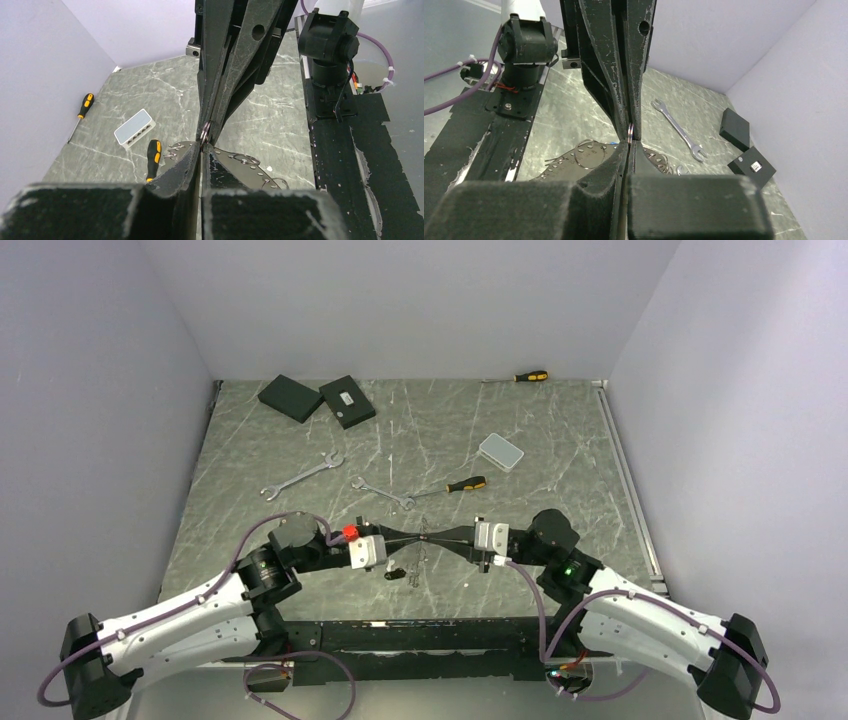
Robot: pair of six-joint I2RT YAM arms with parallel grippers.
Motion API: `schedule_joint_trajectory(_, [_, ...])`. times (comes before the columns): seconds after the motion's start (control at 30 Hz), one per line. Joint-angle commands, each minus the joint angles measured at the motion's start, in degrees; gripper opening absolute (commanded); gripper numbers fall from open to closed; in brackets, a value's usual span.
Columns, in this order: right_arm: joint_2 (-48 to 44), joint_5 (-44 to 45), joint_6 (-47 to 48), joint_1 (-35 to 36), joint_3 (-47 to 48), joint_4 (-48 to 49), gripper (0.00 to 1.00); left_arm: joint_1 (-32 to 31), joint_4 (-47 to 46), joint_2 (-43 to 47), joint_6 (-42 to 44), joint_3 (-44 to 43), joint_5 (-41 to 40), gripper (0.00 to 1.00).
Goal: Put the keys on the keyring
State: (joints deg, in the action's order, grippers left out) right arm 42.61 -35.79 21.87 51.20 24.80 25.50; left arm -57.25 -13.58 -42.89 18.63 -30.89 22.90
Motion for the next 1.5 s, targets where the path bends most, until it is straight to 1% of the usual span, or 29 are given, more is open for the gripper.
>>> schedule_joint_trajectory(0.0, [0.54,-1.24,-0.18,1.87,2.19,6.22,0.00,-0.09,-2.22,0.42,0.43,-2.15,2.33,0.06])
schedule_joint_trajectory(0.07, [0.70,-1.09,0.01,2.10,2.26,6.23,0.00,-0.14,-1.73,0.44,0.65,-2.28,2.85,0.01])
schedule_joint_trajectory(0.13, [0.88,-0.78,0.10,2.23,2.51,5.83,0.00,-0.13,-1.30,0.54,0.83,-2.31,2.99,0.00])
schedule_joint_trajectory(0.17, [0.83,-0.33,0.04,2.31,2.47,5.80,0.06,-0.14,-0.80,0.61,1.14,-2.50,2.80,0.00])
schedule_joint_trajectory(0.2, [0.62,0.01,-0.07,2.39,2.33,5.75,0.20,-0.12,-0.11,0.80,1.45,-2.61,2.43,0.00])
schedule_joint_trajectory(0.23, [0.26,0.36,-0.08,2.41,2.24,5.26,0.31,-0.09,0.75,1.00,1.87,-2.72,1.94,0.00])
schedule_joint_trajectory(0.27, [-0.19,0.61,0.07,2.41,2.19,4.32,0.40,-0.09,1.71,1.44,2.45,-2.83,1.28,0.00])
schedule_joint_trajectory(0.37, [-1.70,0.72,2.05,2.41,2.98,-1.83,0.60,-0.08,4.23,3.06,4.22,-2.77,-0.81,0.00])
schedule_joint_trajectory(0.4, [-2.14,0.71,2.64,2.41,3.39,-4.00,0.63,-0.10,5.17,3.54,4.81,-2.77,-1.39,0.00])
schedule_joint_trajectory(0.47, [-3.32,1.13,3.39,2.41,4.07,-7.91,0.65,-0.14,7.41,4.25,6.06,-3.17,-2.30,0.00])
schedule_joint_trajectory(0.53, [-4.45,2.43,3.09,2.41,4.04,-9.77,0.67,-0.13,10.17,4.55,7.33,-3.84,-3.02,0.00])
schedule_joint_trajectory(0.6, [-5.33,6.70,0.70,2.41,3.82,-9.41,0.69,-0.10,15.94,4.78,9.37,-5.27,-4.44,0.00])
schedule_joint_trajectory(0.67, [-5.09,13.68,-5.30,2.37,4.50,-8.09,0.75,-0.10,21.31,4.92,11.36,-7.16,-7.56,0.00])
schedule_joint_trajectory(0.73, [-2.76,19.98,-9.94,2.33,7.51,-10.22,0.77,-0.13,25.37,5.29,12.35,-8.43,-12.84,0.00])
schedule_joint_trajectory(0.77, [-0.95,21.72,-11.61,2.33,9.56,-12.16,0.77,-0.13,27.06,5.70,12.90,-9.03,-15.43,0.00])
schedule_joint_trajectory(0.87, [5.82,22.30,-15.38,2.33,16.37,-19.09,0.77,-0.08,29.57,7.95,13.66,-9.89,-21.91,0.00])
schedule_joint_trajectory(0.93, [12.07,23.11,-17.94,2.33,20.11,-22.08,0.74,-0.05,30.56,8.26,14.13,-10.54,-31.44,0.00])
schedule_joint_trajectory(1.03, [19.38,21.01,-21.49,2.45,24.67,-23.21,0.70,-0.05,33.21,8.05,15.98,-11.16,-41.90,0.00])
schedule_joint_trajectory(1.1, [23.46,22.42,-24.96,2.58,27.12,-23.54,0.69,0.02,33.01,8.61,16.51,-10.76,-48.07,0.00])
schedule_joint_trajectory(1.2, [28.47,28.26,-29.59,2.59,28.62,-21.78,0.68,0.12,32.59,9.90,17.34,-10.47,-54.91,0.00])
schedule_joint_trajectory(1.33, [34.79,27.15,-29.82,3.55,29.92,-20.06,0.66,0.51,29.54,12.49,19.65,-9.51,-62.66,0.00])
schedule_joint_trajectory(1.4, [36.79,25.63,-28.31,4.74,27.28,-14.43,0.66,0.92,27.72,13.64,21.37,-8.92,-66.35,0.00])
schedule_joint_trajectory(1.47, [38.18,23.83,-25.75,6.15,22.23,-4.87,0.66,1.56,27.22,14.32,23.07,-8.39,-67.73,0.00])
